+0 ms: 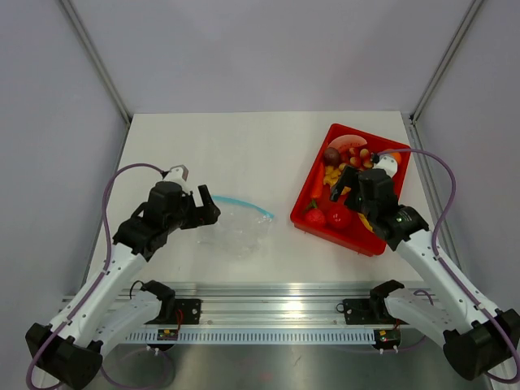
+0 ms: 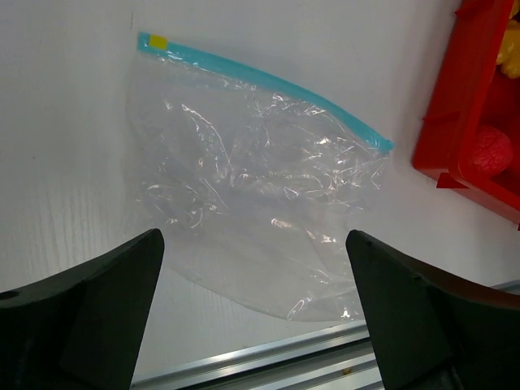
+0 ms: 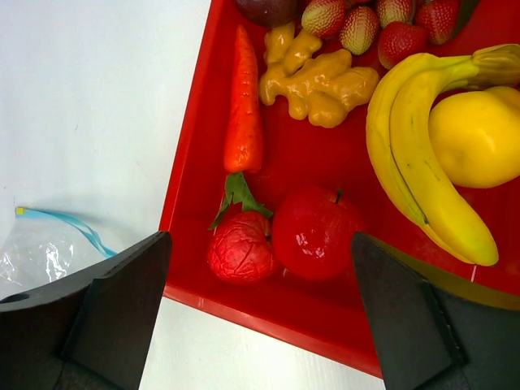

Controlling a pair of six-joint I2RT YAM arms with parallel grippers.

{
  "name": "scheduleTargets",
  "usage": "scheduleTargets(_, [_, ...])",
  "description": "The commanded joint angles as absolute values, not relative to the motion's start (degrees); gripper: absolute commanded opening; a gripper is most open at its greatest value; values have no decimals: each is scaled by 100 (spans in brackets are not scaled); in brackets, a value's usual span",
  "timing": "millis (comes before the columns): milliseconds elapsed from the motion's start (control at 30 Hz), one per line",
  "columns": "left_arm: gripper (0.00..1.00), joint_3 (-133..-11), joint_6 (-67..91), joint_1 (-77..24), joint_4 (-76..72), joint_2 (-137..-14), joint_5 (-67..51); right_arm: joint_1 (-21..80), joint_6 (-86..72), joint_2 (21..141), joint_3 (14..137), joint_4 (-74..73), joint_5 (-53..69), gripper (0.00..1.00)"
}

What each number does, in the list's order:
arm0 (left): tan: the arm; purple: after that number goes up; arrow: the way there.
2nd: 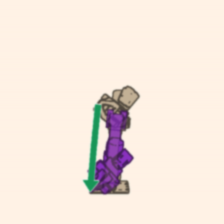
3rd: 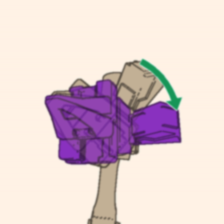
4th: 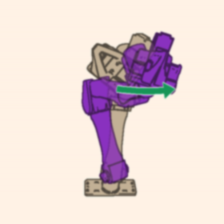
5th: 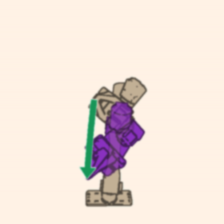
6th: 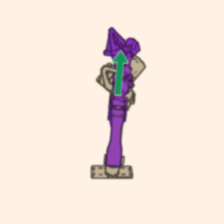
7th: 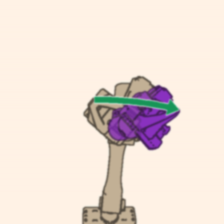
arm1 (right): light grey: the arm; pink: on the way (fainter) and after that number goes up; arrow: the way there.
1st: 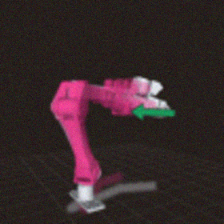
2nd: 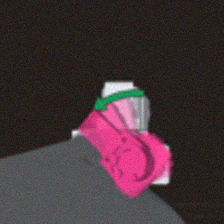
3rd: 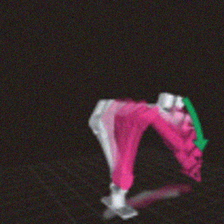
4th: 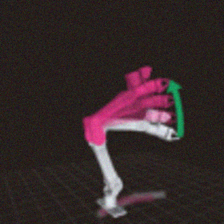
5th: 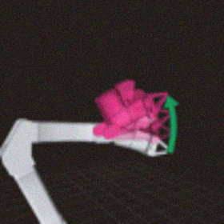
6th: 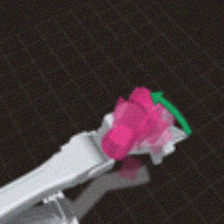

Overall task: Place the food in the zip-top bag and seal the zipper
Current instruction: Pick up the zipper food storage bag at the center of the board.

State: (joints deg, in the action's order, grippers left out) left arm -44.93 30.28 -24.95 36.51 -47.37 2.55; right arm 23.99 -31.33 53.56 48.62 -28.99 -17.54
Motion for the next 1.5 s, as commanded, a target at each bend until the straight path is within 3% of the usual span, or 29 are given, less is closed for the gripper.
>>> scheduleTargets(0, [99,-4685,2997,-2505,3481,-4746,88,2382,-3199,5221,4817,-2839,-1960,99])
scheduleTargets(367, [99,-4984,2944,-2514,3885,-5054,431,2391,-3093,5255,4860,-2882,-1705,100])
scheduleTargets(600, [99,-4220,3453,-2847,3253,-5264,-131,2548,-3278,6421,5395,-3295,-1326,99])
scheduleTargets(767, [98,-4008,3709,-2988,3068,-5405,-132,3539,-3392,7329,5905,-3244,-1775,99])
scheduleTargets(967, [95,-3929,3770,-2988,3225,-5458,140,3929,-3551,8498,6582,-3129,-1819,93])
scheduleTargets(1200, [91,-3691,3929,-2988,3208,-5458,193,3920,-3595,9587,7355,-3461,-2293,76])
scheduleTargets(1333, [91,-3761,3876,-2988,3409,-5397,342,3789,-3612,9791,7244,-3709,-2671,68])
scheduleTargets(1467, [91,-3928,3771,-2988,3612,-5353,527,3307,-3656,9467,6795,-3595,-2444,67])
